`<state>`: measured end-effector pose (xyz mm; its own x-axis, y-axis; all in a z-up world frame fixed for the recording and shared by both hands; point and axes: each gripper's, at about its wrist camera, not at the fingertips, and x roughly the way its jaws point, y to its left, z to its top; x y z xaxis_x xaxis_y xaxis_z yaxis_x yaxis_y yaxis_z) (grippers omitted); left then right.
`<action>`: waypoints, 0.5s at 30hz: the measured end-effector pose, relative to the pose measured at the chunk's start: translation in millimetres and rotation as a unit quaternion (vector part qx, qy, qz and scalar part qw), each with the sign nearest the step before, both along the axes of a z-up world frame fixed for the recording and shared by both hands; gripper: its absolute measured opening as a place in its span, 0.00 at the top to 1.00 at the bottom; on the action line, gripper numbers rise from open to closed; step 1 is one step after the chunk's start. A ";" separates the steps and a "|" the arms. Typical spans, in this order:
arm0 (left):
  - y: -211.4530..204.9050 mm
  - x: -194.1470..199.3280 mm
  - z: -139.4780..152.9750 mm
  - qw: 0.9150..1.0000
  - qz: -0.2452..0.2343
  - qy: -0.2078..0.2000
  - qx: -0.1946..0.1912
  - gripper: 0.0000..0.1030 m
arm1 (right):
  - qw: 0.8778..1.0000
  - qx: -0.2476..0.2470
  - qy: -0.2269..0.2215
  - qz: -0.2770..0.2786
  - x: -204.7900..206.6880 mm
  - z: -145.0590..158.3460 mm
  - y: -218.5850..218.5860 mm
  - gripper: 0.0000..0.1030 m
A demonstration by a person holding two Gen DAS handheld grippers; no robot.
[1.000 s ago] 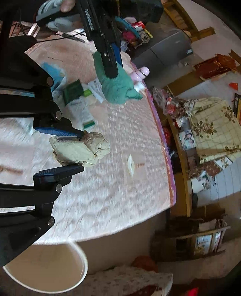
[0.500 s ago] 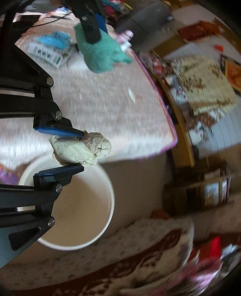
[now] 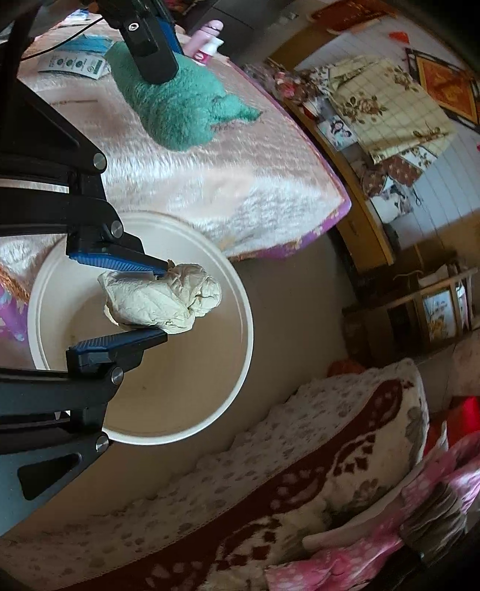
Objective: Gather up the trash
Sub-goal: 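Carry the towel and tissue over the white bucket with both tools, then open both tools to drop the towel and tissue into the bucket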
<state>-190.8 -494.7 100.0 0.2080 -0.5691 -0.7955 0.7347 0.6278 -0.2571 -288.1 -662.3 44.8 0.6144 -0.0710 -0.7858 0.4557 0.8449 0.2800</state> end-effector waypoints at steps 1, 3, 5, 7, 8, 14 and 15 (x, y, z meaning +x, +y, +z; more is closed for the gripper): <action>-1.3 2.2 -3.0 1.000 0.000 0.011 -0.007 0.62 | 1.000 0.003 -0.002 -0.003 -0.8 -2.3 -1.8 0.66; -4.0 7.8 -10.3 0.999 -0.003 0.043 -0.023 0.60 | 1.000 0.012 -0.003 -0.014 -1.1 -8.7 -6.4 0.45; -4.2 13.2 -14.4 0.997 0.001 0.064 -0.031 0.58 | 1.000 0.020 -0.005 -0.020 -2.7 -12.2 -8.9 0.36; -1.8 16.2 -15.2 0.997 0.013 0.064 -0.032 0.58 | 1.000 0.017 0.001 -0.025 -3.1 -14.0 -9.8 0.36; -0.2 17.4 -15.1 0.997 0.017 0.063 -0.032 0.58 | 1.000 0.016 0.003 -0.026 -3.4 -14.7 -10.0 0.36; 12.8 14.2 -7.7 0.999 0.035 0.020 -0.015 0.58 | 1.000 0.015 0.000 -0.027 -4.5 -12.4 -9.1 0.36; 15.9 11.6 -5.1 0.999 0.040 0.003 -0.010 0.58 | 1.000 0.013 -0.001 -0.023 -4.0 -11.1 -6.9 0.36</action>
<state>-179.2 -478.7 94.8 0.2477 -0.5661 -0.7862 0.6809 0.6790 -0.2743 -292.1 -669.2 33.7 0.6120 -0.0798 -0.7868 0.4942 0.8152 0.3018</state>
